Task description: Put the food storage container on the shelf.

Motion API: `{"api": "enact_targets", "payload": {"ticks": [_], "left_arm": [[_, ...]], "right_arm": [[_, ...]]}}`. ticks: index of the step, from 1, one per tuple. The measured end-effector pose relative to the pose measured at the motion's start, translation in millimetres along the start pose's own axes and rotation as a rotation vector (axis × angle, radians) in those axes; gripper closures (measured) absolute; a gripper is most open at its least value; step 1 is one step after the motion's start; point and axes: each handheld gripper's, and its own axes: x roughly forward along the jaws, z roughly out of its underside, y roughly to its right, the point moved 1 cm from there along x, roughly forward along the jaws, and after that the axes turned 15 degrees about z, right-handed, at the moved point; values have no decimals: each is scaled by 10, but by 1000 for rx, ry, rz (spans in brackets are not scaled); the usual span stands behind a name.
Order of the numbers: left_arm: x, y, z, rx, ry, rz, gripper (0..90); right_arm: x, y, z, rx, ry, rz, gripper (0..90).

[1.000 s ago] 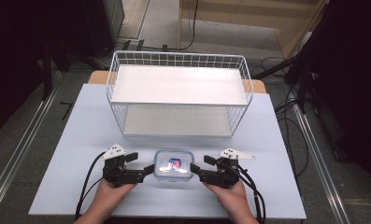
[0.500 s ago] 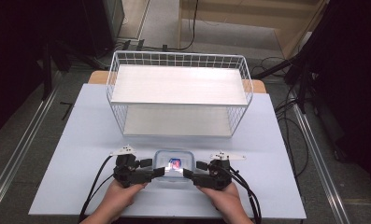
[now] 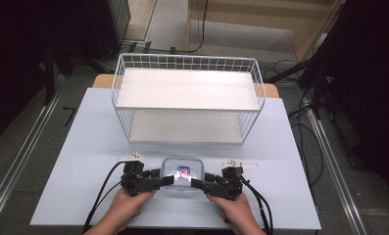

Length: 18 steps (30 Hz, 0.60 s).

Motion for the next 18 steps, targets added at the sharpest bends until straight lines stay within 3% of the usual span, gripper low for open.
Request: {"api": "enact_targets", "payload": {"ticks": [9, 11, 14, 18], "left_arm": [[-37, 57, 21, 44, -16, -6, 346], [-67, 65, 30, 36, 3, 3, 382], [-97, 80, 41, 57, -15, 10, 423], [-56, 80, 83, 42, -44, 9, 377]], "right_arm": [[-34, 0, 25, 17, 7, -18, 388], [-53, -12, 36, 13, 10, -14, 412], [-94, 12, 52, 39, 27, -31, 468], [-109, -7, 71, 23, 36, -25, 472]]}}
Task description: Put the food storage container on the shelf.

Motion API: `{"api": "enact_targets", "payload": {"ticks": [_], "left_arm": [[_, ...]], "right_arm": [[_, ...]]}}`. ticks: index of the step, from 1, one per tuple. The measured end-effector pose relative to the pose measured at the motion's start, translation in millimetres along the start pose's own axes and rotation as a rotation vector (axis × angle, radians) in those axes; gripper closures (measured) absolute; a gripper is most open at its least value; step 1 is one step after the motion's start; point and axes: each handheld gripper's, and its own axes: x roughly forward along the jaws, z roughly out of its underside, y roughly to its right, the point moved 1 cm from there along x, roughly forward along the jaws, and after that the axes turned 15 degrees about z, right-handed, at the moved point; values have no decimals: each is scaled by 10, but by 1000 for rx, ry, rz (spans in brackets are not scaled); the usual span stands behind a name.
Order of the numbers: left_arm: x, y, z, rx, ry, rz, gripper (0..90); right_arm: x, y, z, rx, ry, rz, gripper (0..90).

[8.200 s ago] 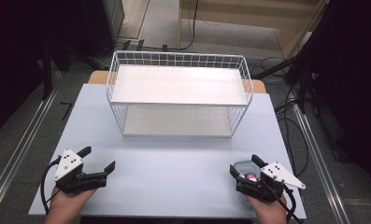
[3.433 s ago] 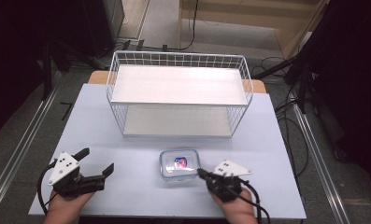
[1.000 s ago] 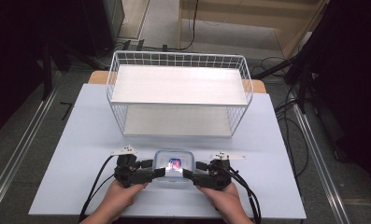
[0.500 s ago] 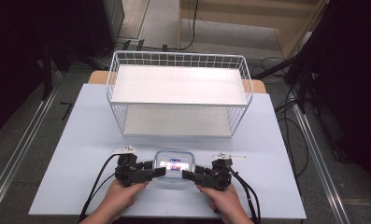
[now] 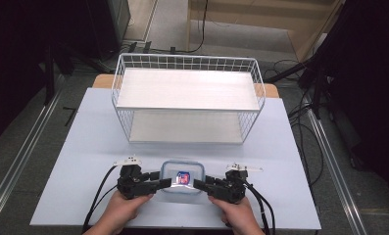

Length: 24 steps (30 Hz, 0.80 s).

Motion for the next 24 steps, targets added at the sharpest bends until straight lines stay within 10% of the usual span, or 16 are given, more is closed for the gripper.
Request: {"api": "enact_targets", "payload": {"ticks": [24], "left_arm": [[-41, 27, -10, 57, 39, -13, 428]], "right_arm": [[-48, 4, 24, -44, 20, -10, 522]]}}
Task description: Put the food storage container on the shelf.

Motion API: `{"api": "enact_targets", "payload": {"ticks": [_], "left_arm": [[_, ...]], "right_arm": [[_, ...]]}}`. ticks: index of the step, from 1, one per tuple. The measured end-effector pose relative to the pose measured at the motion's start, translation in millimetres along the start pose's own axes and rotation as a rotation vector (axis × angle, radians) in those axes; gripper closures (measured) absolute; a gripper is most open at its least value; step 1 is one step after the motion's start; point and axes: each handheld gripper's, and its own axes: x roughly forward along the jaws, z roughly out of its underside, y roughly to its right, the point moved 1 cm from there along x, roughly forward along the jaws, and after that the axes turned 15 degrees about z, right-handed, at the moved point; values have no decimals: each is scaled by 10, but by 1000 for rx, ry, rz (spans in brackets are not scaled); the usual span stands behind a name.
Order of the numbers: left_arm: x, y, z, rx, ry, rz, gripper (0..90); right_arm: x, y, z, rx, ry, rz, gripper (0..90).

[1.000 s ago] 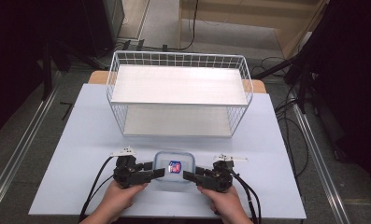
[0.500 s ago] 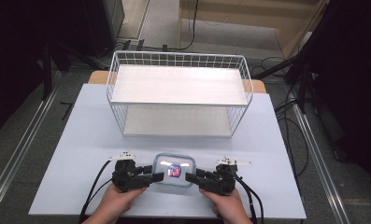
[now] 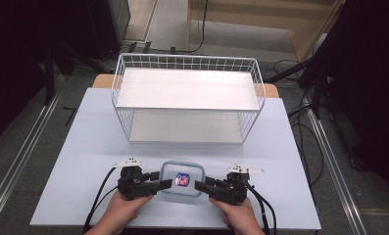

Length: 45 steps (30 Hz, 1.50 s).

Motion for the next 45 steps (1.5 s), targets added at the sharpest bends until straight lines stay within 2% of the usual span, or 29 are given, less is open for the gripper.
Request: {"api": "enact_targets", "payload": {"ticks": [3, 7, 9, 15, 18, 19, 20, 24, 27, 38, 45], "left_arm": [[-15, 23, -1, 12, 2, -10, 459], [-17, 59, 6, 48, -2, -32, 475], [-14, 66, 14, 56, 3, -40, 475], [-19, 102, 18, 100, 15, -54, 474], [-35, 150, 12, 132, 42, -56, 475], [-48, 186, 6, 155, 59, -62, 475], [-48, 186, 6, 155, 59, -62, 475], [-69, 265, -5, 202, 89, -72, 474], [-86, 324, -15, 237, 111, -86, 471], [-148, 504, -51, 355, 175, -101, 469], [-180, 615, -92, 409, 200, -108, 469]], "right_arm": [[-12, -14, -2, -11, 9, 5, 539], [-21, -37, -4, -34, 24, 20, 542], [-27, -56, -5, -61, 41, 32, 542], [-51, -82, -12, -91, 75, 45, 542], [-81, -112, -26, -112, 109, 47, 541], [-110, -135, -38, -126, 137, 51, 541], [-110, -135, -38, -126, 137, 51, 541], [-183, -198, -69, -169, 201, 53, 540], [-209, -226, -78, -182, 219, 52, 539], [-354, -367, -125, -273, 341, 65, 532], [-447, -432, -153, -304, 397, 61, 531]]}}
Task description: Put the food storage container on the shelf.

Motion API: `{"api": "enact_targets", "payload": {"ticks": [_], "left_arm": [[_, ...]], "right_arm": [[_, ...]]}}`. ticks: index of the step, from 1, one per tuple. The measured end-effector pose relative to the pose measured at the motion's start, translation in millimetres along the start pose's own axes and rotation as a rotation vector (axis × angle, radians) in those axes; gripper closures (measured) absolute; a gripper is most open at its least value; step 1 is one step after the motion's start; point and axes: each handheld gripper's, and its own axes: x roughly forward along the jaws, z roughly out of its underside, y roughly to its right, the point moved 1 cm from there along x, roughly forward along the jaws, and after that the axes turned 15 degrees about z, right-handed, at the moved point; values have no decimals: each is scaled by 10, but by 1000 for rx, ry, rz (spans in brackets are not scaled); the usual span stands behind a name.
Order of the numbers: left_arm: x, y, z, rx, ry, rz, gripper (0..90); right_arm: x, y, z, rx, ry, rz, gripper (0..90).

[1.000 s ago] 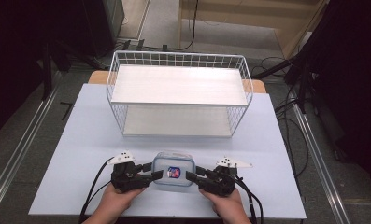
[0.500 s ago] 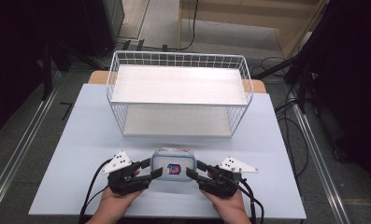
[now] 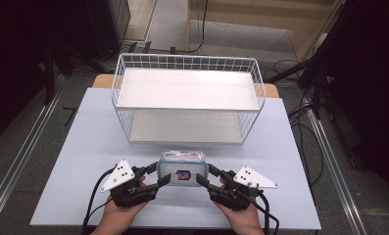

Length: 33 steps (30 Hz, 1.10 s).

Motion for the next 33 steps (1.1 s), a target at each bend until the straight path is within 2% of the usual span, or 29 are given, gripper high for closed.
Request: {"api": "enact_targets", "payload": {"ticks": [8, 16, 24, 27, 33], "left_arm": [[-41, 104, -91, 76, 31, -13, 469], [-73, 173, -155, 117, 65, -21, 469], [-75, 174, -215, 119, 75, -15, 466], [-84, 179, -268, 130, 75, -15, 467], [-70, 139, -387, 125, 88, 2, 466]], "right_arm": [[-86, -60, -73, -44, 80, 4, 528], [-149, -114, -144, -69, 138, 9, 526], [-165, -130, -197, -70, 148, 10, 526], [-171, -131, -244, -73, 149, 6, 526], [-181, -134, -374, -78, 157, 14, 527]]}}
